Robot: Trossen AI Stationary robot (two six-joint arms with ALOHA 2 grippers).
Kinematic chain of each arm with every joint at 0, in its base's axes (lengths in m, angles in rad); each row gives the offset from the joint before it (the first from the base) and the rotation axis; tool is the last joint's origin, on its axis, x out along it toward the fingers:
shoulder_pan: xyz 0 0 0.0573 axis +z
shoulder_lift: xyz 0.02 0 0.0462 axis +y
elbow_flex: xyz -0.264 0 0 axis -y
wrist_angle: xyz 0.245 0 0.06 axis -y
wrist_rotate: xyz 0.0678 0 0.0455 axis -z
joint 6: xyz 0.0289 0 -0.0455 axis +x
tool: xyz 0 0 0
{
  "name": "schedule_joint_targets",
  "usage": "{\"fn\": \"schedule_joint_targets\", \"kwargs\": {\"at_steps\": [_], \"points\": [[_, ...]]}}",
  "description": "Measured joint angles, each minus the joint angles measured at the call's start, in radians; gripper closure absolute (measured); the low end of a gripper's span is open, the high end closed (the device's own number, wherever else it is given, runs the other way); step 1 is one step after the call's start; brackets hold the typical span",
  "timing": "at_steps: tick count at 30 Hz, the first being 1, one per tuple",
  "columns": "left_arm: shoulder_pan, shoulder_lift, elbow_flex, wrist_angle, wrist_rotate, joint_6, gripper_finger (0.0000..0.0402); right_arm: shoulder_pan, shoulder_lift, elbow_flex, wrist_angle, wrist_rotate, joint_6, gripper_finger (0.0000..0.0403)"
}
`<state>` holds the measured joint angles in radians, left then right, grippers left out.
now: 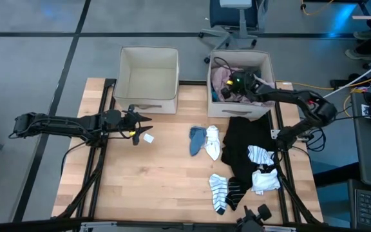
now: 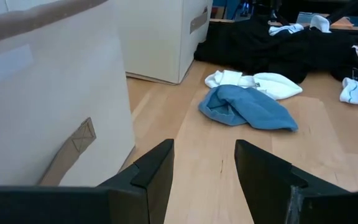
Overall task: Sort clothes
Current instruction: Put the pink shirt into the right laundry organizer
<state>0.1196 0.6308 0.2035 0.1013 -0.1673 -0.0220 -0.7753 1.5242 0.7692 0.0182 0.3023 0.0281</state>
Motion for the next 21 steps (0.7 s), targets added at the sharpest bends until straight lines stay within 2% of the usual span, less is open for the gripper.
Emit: {"fn": "schedule_joint_targets", "kwargs": {"at_steps": [8,15,21], "points": [[0.0,0.0,0.0,0.0,0.0,-0.003,0.024,0.002,0.014,-0.003,0.058,0.007,0.101,0.0314],[0.0,0.0,0.0,-0.008,0.0,-0.001,0.024,0.002,0.005,0.002,0.054,0.023,0.077,0.0239],[0.0,0.0,0.0,-0.007,0.0,0.002,0.024,0.004,-0.063,0.071,-0.011,0.02,0.036,0.0192]]}}
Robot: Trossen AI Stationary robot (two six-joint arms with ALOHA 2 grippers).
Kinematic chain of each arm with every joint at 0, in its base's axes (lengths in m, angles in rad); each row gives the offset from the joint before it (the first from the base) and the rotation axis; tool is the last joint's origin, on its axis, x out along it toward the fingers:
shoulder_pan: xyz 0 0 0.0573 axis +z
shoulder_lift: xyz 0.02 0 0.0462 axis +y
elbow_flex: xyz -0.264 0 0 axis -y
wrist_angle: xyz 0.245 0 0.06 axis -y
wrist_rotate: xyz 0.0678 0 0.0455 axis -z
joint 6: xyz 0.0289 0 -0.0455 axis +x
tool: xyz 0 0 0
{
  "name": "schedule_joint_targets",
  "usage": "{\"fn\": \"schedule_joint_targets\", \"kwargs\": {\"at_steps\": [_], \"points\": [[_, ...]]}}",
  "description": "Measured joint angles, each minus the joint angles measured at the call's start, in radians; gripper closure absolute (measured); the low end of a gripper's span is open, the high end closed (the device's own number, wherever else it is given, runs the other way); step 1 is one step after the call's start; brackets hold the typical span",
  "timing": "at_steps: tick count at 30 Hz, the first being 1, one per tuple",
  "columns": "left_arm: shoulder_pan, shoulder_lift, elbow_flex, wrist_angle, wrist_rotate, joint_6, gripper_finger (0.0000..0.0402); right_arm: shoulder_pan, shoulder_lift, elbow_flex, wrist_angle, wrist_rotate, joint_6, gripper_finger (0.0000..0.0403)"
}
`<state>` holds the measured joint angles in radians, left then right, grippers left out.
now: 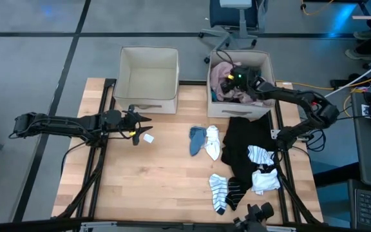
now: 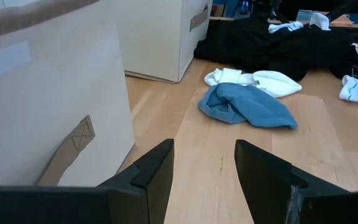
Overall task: Sort clothes
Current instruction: Put the pink shirt into the right laundry organizer, then put the blue sock into the right laundry organizer
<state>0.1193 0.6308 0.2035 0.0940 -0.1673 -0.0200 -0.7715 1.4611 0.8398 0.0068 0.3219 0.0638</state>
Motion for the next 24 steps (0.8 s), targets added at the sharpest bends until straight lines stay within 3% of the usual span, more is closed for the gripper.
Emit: {"fn": "schedule_joint_targets", "kwargs": {"at_steps": [13,24], "points": [[0.0,0.0,0.0,0.01,0.0,0.0,0.024,0.047,-0.171,0.206,-0.299,0.029,-0.07,0.0164],[0.0,0.0,0.0,0.014,0.0,0.001,0.024,0.395,-0.306,0.433,-0.68,0.158,-0.014,0.0166]]}}
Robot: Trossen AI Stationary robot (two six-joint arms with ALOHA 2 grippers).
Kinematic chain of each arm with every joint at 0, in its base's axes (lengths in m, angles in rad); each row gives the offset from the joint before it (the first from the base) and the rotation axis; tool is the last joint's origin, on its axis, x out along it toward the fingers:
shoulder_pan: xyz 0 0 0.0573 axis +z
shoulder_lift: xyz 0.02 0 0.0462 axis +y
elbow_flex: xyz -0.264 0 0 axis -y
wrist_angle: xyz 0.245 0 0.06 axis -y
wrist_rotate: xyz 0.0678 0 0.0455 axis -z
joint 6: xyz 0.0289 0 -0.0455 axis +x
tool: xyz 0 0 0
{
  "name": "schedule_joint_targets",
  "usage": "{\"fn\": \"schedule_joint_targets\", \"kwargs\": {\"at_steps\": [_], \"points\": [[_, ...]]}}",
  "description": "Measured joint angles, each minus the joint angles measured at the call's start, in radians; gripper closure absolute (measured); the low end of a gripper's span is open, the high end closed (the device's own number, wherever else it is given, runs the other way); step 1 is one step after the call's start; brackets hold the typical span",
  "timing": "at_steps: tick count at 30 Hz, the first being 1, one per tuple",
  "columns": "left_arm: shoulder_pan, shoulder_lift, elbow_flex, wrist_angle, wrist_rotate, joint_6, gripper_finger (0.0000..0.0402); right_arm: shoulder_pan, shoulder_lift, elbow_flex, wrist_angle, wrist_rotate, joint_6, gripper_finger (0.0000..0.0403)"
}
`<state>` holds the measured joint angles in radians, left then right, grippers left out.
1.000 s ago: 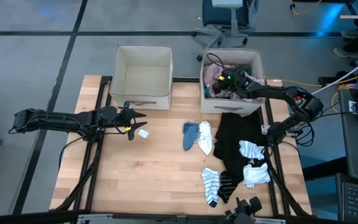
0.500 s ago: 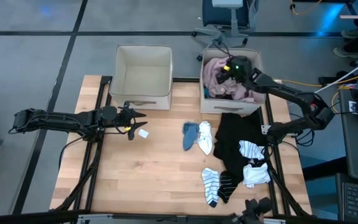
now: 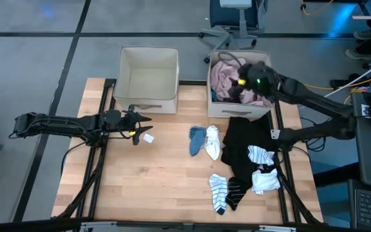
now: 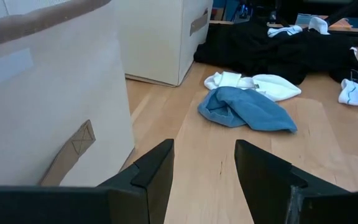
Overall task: Sort clothes
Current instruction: Put the blue sock into the right laundry organizer
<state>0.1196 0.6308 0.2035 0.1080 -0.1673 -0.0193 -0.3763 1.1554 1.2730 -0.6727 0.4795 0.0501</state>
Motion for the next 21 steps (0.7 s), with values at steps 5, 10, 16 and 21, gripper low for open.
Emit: {"fn": "schedule_joint_targets", "kwargs": {"at_steps": [5,10,16,21], "points": [[0.0,0.0,0.0,0.0,0.0,0.0,0.024,0.206,-0.021,0.004,-0.037,0.0,0.085,0.0166],[0.0,0.0,0.0,0.001,0.0,-0.001,0.024,0.401,0.023,-0.07,0.037,-0.001,0.156,0.0166],[0.0,0.0,0.0,0.003,0.0,-0.006,0.024,0.535,0.15,-0.222,0.301,-0.001,0.174,0.0166],[0.0,0.0,0.0,0.004,0.0,-0.005,0.024,0.569,0.302,-0.252,0.409,-0.001,0.174,0.0166]]}}
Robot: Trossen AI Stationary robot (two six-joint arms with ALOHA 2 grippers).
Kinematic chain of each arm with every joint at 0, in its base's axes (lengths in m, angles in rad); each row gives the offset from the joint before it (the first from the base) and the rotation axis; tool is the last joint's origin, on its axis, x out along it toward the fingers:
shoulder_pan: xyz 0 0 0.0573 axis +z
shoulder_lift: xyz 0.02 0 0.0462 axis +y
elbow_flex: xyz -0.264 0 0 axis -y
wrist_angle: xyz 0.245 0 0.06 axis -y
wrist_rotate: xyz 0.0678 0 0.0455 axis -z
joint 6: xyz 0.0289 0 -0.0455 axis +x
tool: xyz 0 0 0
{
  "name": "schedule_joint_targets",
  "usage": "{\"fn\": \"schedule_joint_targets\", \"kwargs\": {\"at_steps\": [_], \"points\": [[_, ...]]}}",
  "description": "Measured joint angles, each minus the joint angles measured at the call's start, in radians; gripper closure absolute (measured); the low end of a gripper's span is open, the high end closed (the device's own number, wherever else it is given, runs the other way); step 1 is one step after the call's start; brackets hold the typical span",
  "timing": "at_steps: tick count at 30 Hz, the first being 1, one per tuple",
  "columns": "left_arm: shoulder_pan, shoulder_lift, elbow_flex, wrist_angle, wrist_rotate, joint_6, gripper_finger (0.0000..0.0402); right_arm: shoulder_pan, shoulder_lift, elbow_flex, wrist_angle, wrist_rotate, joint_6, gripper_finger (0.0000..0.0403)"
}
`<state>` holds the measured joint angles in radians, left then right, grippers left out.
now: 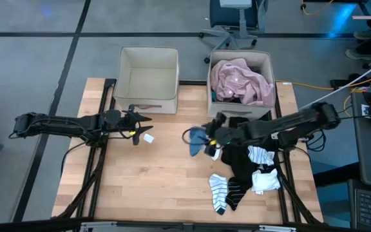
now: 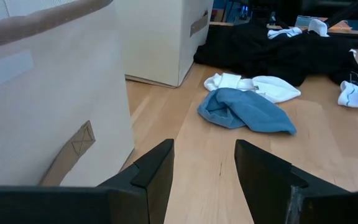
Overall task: Sort clothes
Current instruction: Put the blue sock into the right laundry organizer
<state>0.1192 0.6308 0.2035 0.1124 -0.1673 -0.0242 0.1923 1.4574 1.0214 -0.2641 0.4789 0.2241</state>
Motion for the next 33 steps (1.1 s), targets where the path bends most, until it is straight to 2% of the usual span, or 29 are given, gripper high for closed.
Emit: {"fn": "schedule_joint_targets", "kwargs": {"at_steps": [9,28,31,33], "points": [[0.0,0.0,0.0,0.005,0.0,-0.006,0.024,-0.003,0.207,0.0,0.094,-0.025,-0.003,0.0166],[0.0,0.0,0.0,0.003,0.0,-0.006,0.024,-0.058,0.414,0.0,0.115,-0.024,0.012,0.0167],[0.0,0.0,0.0,0.003,0.0,-0.006,0.024,-0.071,0.437,0.0,0.13,-0.025,0.016,0.0187],[0.0,0.0,0.0,0.003,0.0,-0.006,0.024,-0.078,0.443,0.001,0.136,-0.032,0.016,0.0217]]}}
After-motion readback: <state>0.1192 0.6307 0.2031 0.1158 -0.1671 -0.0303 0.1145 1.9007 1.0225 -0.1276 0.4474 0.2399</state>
